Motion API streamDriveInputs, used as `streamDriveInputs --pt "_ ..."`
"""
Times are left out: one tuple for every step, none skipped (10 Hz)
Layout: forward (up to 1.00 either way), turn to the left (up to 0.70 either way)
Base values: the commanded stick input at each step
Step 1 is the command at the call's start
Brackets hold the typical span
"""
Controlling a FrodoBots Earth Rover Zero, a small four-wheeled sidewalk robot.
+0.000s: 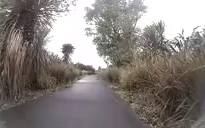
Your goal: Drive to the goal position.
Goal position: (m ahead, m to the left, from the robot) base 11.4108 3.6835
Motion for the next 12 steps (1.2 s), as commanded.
streamDriveInputs --pt "0.00 0.00" --pt "0.00 0.00" --pt "0.00 0.00" --pt "0.00 0.00" --pt "0.23 0.00" --pt "0.70 0.00" --pt "0.70 0.00" --pt "0.70 0.00" --pt "0.70 0.00" --pt "0.70 0.00" --pt "0.70 0.00" --pt "0.70 0.00"
